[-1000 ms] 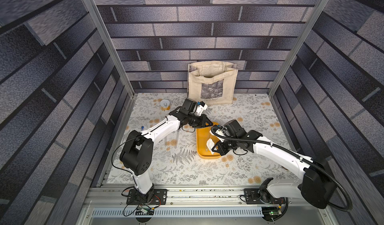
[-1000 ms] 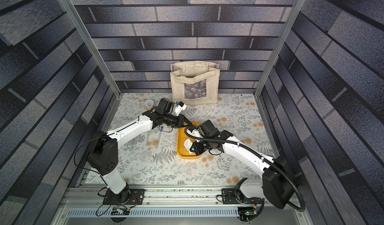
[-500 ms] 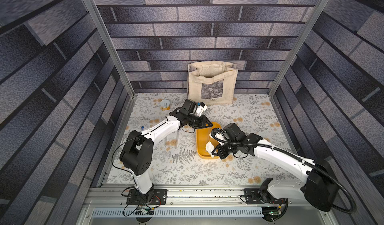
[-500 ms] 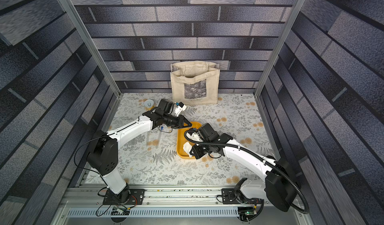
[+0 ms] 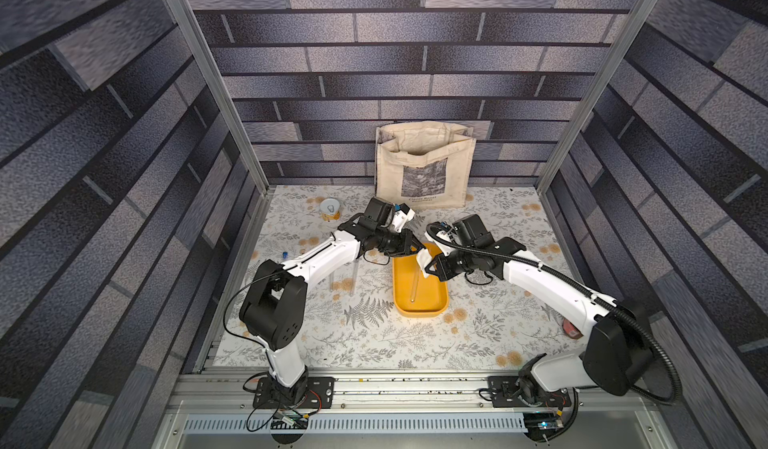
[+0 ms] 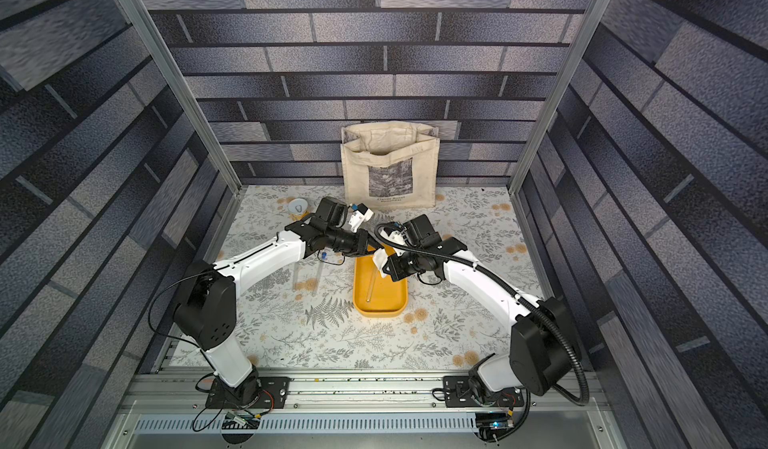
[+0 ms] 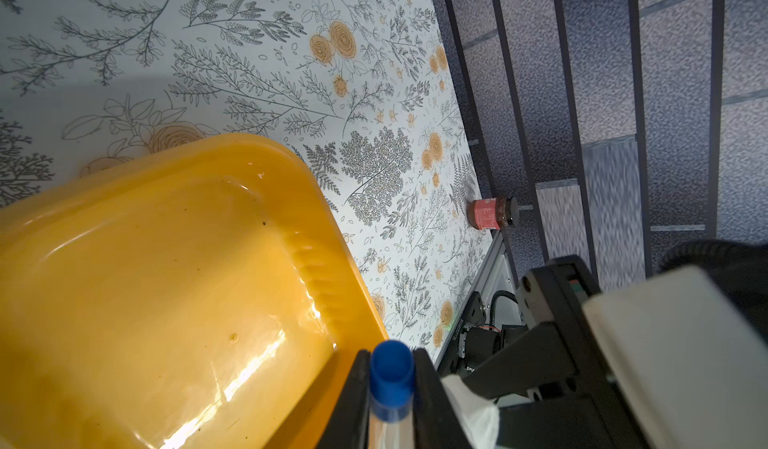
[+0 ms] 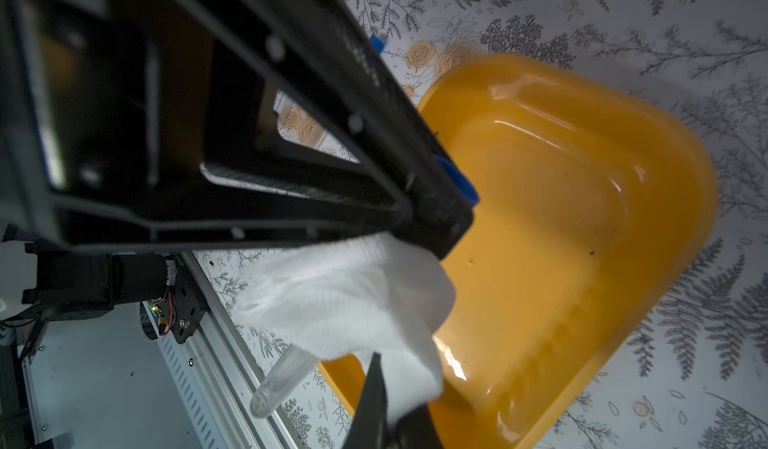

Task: Wipe the exteriors of test tubes
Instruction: Wipe the dirt from the test tube.

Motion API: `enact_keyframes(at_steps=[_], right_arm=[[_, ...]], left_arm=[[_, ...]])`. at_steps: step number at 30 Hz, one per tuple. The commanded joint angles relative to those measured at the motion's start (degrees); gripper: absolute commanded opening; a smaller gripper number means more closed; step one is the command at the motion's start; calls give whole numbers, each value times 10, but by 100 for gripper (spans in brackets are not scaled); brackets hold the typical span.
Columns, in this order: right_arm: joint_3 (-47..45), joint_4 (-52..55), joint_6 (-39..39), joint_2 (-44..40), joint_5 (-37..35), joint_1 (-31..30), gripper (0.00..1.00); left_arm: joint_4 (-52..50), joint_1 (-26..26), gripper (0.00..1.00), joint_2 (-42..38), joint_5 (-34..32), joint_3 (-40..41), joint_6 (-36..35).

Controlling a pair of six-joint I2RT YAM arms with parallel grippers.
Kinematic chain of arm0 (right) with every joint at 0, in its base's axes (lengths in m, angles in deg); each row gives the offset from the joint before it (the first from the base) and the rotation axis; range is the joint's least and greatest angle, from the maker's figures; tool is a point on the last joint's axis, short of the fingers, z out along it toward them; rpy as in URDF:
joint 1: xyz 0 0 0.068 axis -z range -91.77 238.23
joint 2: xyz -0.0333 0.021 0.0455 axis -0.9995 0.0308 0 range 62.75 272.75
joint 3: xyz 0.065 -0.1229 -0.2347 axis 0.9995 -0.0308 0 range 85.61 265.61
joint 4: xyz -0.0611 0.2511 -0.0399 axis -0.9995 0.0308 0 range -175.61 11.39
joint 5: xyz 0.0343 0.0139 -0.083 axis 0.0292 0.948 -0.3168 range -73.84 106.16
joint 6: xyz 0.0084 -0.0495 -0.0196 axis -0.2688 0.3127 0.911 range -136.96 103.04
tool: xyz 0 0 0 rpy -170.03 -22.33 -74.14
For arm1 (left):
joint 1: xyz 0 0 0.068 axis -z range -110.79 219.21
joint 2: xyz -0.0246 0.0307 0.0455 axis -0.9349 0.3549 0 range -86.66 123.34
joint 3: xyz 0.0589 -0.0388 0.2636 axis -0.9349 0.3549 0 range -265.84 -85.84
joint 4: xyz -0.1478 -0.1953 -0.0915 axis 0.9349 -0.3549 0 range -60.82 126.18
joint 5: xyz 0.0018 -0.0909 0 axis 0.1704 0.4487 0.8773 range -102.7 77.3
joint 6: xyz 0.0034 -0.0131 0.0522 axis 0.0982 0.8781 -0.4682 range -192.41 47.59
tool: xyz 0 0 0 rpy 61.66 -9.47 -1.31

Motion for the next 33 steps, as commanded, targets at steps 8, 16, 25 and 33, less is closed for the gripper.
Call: enact_keyframes(at_steps=[8,16,25,33], right_arm=[[-38,18,12,-28,5,-18,0],[-97,-4,-27,-63,-14,-82,0],[-143,-27,-67,-93,-32,-124,0],[-112,-21,-53,-72,-58,-118,0]], left_arm=[[7,-3,19,-10,8,-1,-6],[5,-3,19,-12,7,-2,-5],[6,-2,19,-14,7,0,-4],[10,1,19,-15,8,3,-1]])
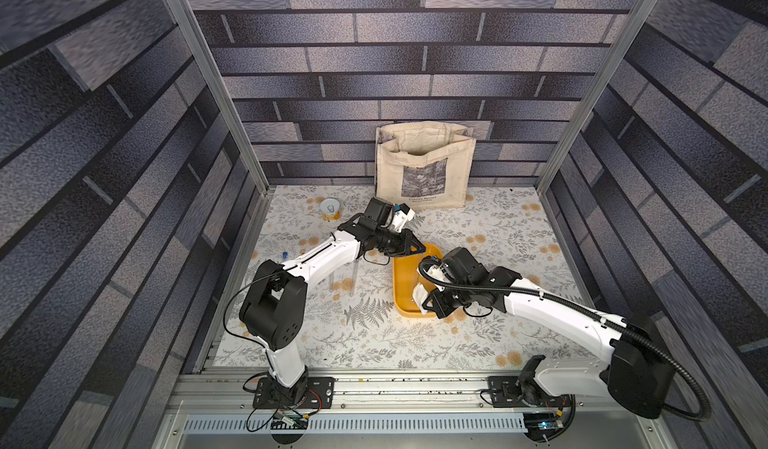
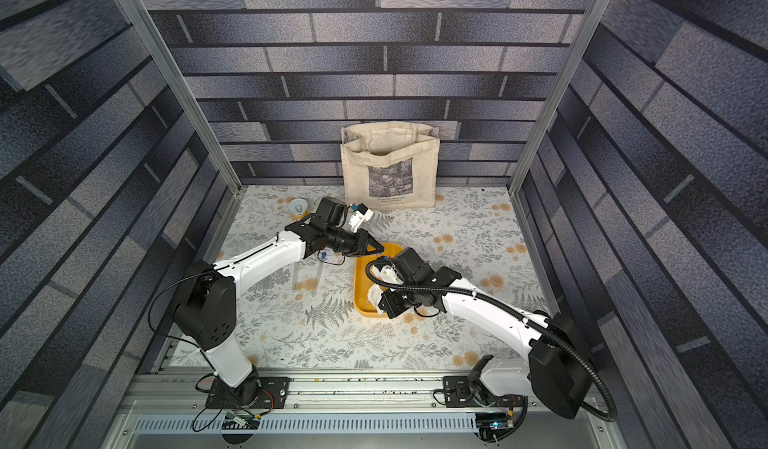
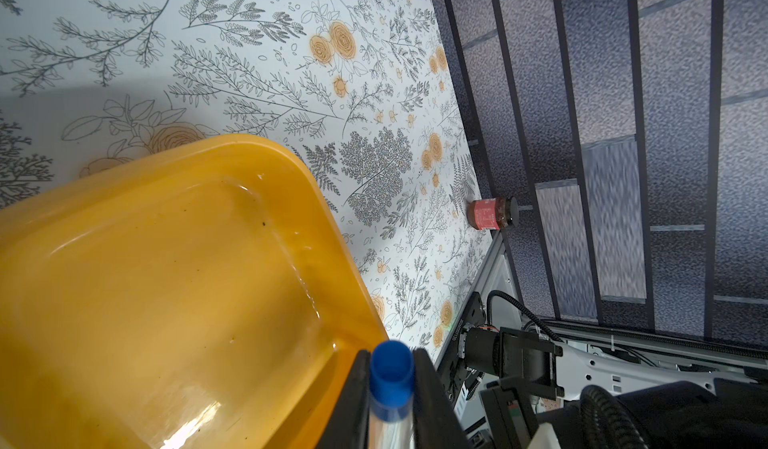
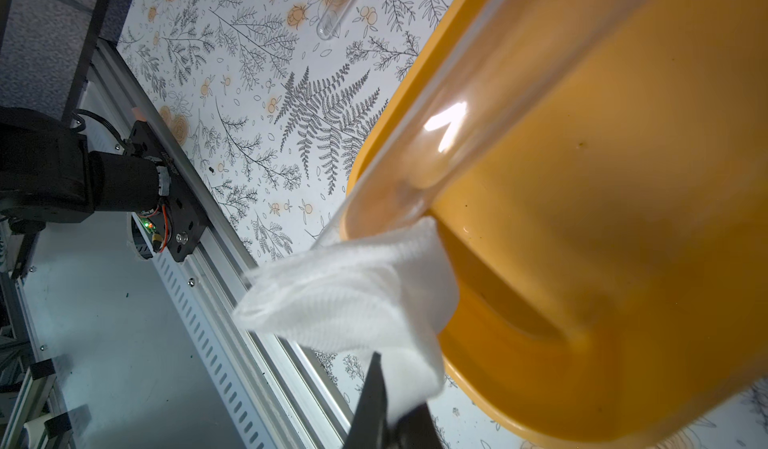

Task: Wipe the exteriors of test tubes
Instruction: Wipe the dirt from the test tube.

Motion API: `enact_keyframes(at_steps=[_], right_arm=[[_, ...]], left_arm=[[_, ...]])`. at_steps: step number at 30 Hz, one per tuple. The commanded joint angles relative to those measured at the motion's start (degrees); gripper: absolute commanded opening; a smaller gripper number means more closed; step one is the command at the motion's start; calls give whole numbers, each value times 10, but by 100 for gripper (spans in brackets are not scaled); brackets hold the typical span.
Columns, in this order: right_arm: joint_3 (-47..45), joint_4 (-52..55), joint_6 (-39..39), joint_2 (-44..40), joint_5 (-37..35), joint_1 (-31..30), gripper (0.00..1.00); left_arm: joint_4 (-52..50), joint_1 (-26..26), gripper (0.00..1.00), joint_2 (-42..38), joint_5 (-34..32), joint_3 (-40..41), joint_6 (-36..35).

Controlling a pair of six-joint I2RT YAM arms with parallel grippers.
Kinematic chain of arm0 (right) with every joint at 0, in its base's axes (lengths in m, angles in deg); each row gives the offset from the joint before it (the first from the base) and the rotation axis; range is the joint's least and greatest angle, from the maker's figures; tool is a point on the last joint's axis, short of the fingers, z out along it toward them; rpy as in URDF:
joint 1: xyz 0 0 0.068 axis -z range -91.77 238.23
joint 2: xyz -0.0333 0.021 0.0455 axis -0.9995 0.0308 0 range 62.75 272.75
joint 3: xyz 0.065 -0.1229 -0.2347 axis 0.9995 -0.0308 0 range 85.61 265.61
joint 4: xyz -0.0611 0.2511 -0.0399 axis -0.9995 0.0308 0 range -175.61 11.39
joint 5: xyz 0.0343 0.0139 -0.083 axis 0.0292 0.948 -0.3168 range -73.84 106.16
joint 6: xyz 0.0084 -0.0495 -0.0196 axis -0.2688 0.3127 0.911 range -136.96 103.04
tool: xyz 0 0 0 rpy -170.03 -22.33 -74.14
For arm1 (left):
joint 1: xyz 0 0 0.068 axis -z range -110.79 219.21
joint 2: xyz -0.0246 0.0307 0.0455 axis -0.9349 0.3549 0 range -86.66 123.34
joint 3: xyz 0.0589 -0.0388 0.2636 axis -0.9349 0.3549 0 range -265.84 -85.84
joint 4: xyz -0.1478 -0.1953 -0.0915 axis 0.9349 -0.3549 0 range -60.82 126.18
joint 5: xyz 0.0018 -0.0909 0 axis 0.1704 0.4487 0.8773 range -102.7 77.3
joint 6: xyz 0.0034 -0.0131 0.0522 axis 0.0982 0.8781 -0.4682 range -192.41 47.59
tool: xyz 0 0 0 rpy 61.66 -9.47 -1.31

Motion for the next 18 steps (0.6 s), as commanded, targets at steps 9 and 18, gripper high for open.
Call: enact_keyframes(at_steps=[9,18], right_arm=[[72,0,29,42,-13,69,0],[106,5,50,67,-2,114,0]], left_arm=[[6,1,19,-18,13,4,-3],[7,1,19,-12,20,3,-4]])
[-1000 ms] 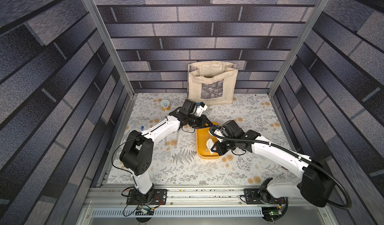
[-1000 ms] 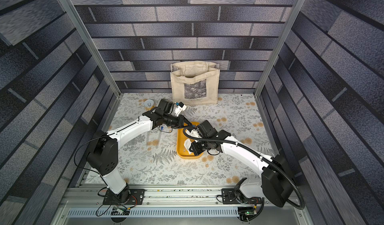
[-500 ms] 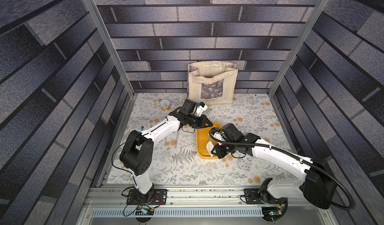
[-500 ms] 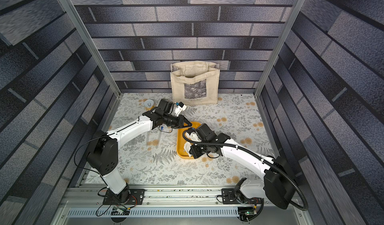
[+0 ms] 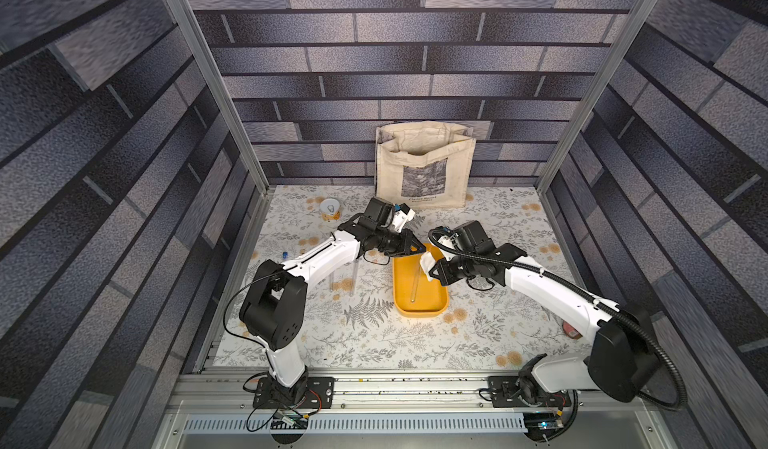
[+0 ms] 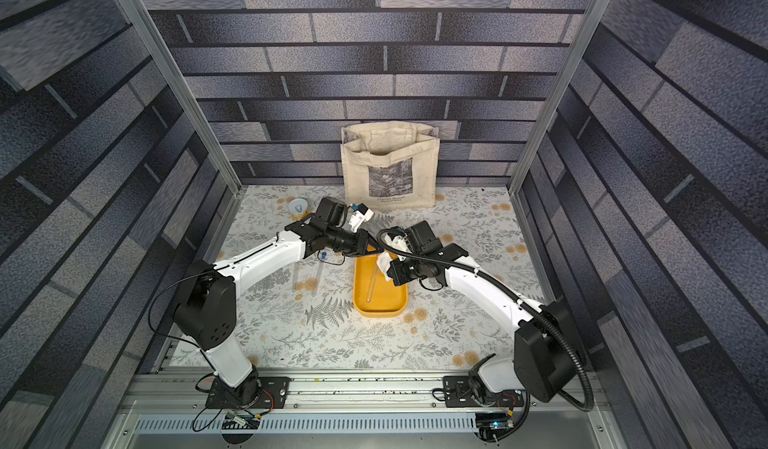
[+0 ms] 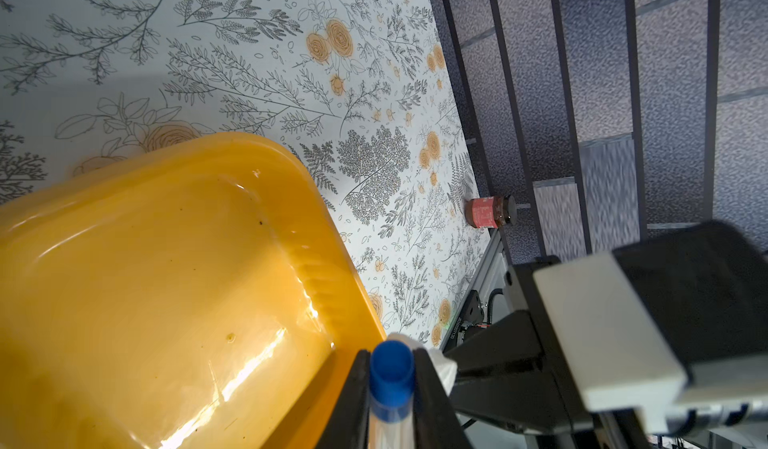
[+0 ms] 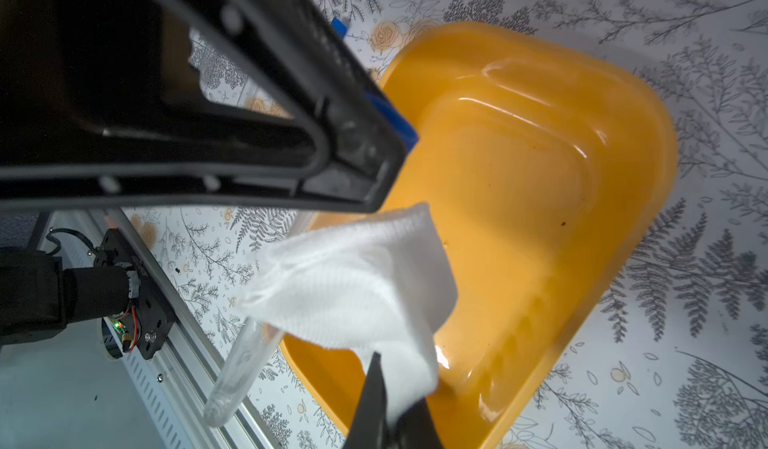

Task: Wipe the exteriors of test tubes
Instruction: Wipe the dirt from the test tube.

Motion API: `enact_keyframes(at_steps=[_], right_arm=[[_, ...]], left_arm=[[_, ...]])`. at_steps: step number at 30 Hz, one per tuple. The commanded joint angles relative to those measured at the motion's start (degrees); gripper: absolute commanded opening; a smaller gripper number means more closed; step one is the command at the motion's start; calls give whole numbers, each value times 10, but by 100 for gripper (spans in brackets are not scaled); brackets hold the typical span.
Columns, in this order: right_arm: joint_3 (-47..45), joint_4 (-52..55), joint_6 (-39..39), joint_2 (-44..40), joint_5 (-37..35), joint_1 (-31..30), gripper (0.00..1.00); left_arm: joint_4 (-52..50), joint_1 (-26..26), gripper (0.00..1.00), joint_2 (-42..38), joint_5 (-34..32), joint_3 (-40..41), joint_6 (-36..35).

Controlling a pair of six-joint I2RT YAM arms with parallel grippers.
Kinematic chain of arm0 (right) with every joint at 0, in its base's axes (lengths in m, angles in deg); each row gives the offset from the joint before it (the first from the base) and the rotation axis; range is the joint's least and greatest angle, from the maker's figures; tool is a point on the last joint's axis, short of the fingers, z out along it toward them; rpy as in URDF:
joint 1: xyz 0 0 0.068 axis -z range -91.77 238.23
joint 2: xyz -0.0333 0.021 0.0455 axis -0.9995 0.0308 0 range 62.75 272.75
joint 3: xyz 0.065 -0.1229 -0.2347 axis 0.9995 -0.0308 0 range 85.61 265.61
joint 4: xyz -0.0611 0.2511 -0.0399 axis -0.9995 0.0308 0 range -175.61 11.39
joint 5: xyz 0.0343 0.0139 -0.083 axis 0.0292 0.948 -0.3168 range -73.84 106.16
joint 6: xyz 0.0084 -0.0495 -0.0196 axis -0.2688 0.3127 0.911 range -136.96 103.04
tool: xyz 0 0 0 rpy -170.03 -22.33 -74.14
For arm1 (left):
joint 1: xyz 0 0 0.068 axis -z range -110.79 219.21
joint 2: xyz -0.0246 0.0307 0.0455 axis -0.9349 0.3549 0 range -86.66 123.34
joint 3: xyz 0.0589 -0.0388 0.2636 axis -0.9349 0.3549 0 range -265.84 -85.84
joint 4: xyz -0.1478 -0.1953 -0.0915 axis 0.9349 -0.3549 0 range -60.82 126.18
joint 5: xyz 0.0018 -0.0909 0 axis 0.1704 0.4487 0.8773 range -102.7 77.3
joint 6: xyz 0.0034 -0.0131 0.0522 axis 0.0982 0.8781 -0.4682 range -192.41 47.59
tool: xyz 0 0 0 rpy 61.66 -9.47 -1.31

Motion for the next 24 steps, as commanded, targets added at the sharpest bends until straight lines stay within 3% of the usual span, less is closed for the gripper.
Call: enact_keyframes(at_steps=[1,7,17,21,24], right_arm=[[14,2,14,8,8,1,0],[-22,-24,0,-13,14,-9,0],[-126,-75,-63,-93,-34,-101,0],[-164,-37,-72,-156,-67,-104,0],[-169,30,-69,-203,-134,-102,0]], left_arm=[[6,1,19,-12,15,3,-3],[7,2,20,-6,16,2,-2],[11,3,20,8,14,-12,-1],[11,3,20,19,13,-20,0],[11,3,20,34,10,-27,0]])
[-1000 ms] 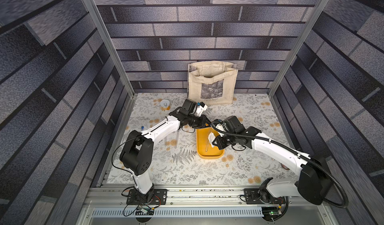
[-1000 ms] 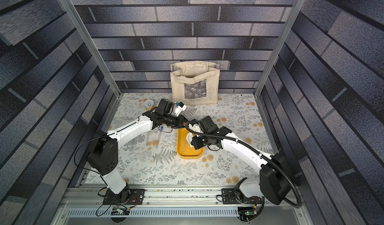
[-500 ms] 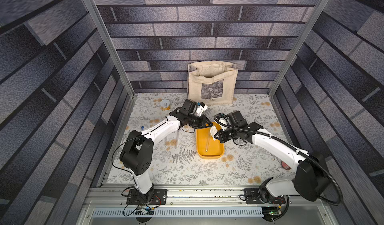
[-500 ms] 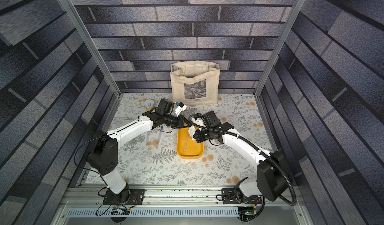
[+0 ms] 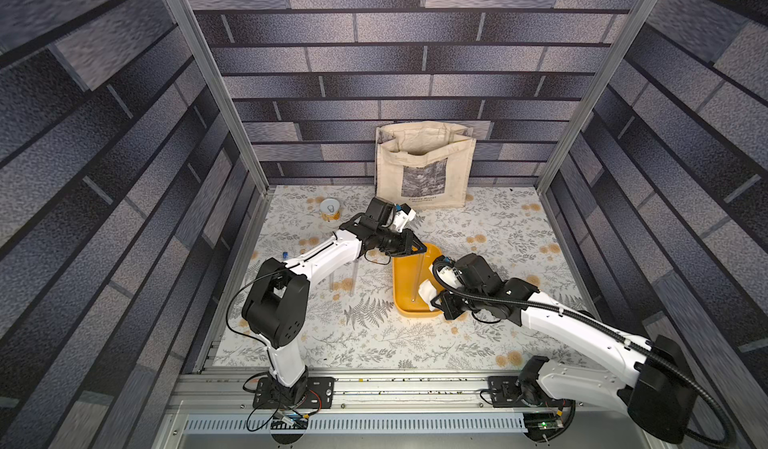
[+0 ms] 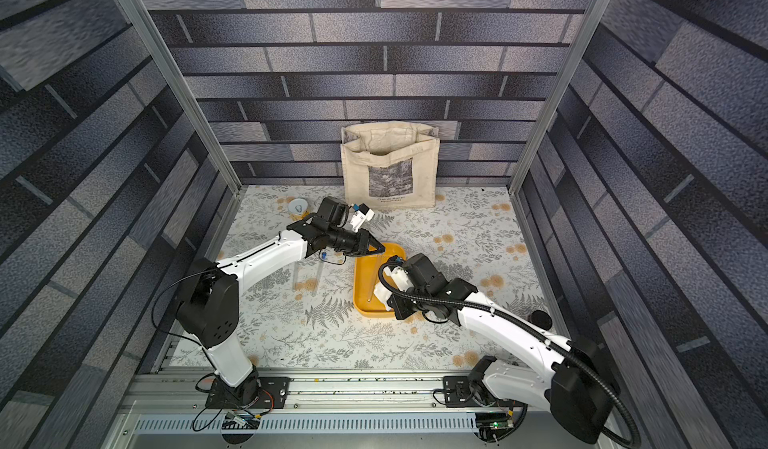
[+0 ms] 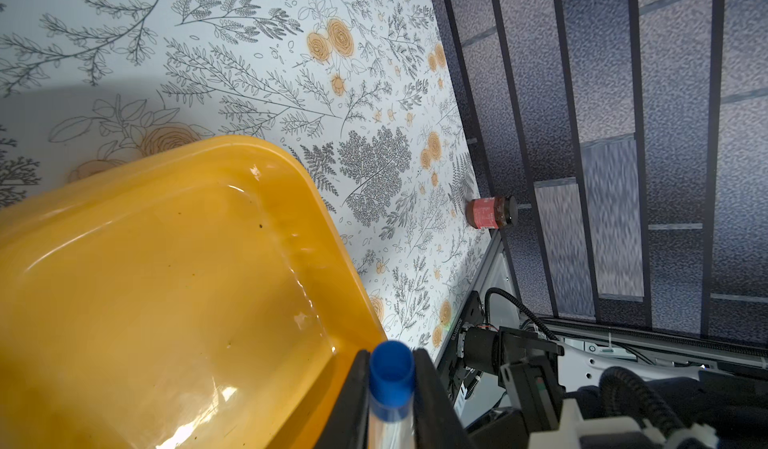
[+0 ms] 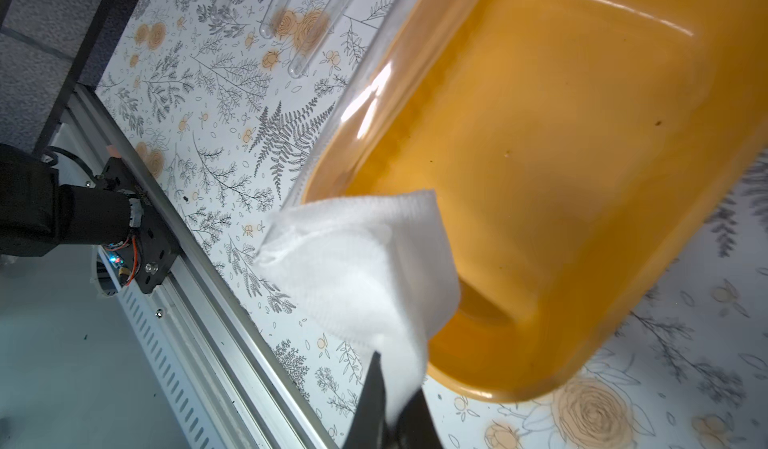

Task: Wipe the exteriors of test tubes
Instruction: Wipe the dirt from the test tube, then place the test tube in the storage box.

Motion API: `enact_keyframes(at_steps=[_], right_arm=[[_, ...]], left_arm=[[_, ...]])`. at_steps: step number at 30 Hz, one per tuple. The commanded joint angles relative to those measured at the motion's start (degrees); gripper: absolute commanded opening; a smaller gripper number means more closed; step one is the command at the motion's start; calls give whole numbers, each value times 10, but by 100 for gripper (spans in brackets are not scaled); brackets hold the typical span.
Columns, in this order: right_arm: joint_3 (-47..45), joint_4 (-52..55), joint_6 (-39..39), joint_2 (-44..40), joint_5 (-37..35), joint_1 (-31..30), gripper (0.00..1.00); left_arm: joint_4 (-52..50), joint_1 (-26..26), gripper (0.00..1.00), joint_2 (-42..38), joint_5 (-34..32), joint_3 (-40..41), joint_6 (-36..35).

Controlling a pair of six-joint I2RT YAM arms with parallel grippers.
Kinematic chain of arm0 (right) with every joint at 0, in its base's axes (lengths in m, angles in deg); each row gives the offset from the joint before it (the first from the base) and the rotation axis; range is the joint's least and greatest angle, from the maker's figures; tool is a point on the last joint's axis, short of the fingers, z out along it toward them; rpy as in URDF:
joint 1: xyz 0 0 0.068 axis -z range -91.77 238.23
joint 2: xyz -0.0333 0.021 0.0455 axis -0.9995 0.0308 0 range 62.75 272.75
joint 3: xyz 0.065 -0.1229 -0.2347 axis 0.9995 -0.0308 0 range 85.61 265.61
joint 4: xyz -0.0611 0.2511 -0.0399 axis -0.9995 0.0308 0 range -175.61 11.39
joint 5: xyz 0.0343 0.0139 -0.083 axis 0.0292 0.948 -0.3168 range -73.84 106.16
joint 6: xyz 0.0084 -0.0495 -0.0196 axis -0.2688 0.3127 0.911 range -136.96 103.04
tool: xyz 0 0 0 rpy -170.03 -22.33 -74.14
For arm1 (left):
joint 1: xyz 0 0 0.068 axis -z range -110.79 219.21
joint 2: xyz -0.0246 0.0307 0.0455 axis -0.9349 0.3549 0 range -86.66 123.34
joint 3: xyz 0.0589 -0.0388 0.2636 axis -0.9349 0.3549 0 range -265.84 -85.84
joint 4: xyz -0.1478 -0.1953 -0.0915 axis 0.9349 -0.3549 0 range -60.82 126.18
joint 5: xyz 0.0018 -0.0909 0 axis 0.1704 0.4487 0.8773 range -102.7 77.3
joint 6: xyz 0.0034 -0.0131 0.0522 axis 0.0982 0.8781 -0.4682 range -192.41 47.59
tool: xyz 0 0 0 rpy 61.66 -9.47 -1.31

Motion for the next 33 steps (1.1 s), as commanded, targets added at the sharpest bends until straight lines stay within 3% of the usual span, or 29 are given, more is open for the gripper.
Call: enact_keyframes(at_steps=[1,8,16,25,33], right_arm=[[-2,79,-11,-45,-95,4,0],[11,168,-28,-108,-194,44,0],[26,191,-39,-139,-229,53,0],[30,196,-45,-132,-223,64,0],[21,183,-45,-118,-200,76,0]], left_arm=[[5,1,20,21,6,-21,2],[1,5,20,63,-23,-56,19],[-44,24,21,125,-84,-116,39],[-132,50,21,153,-201,-155,43],[-122,70,24,166,-215,-146,70]])
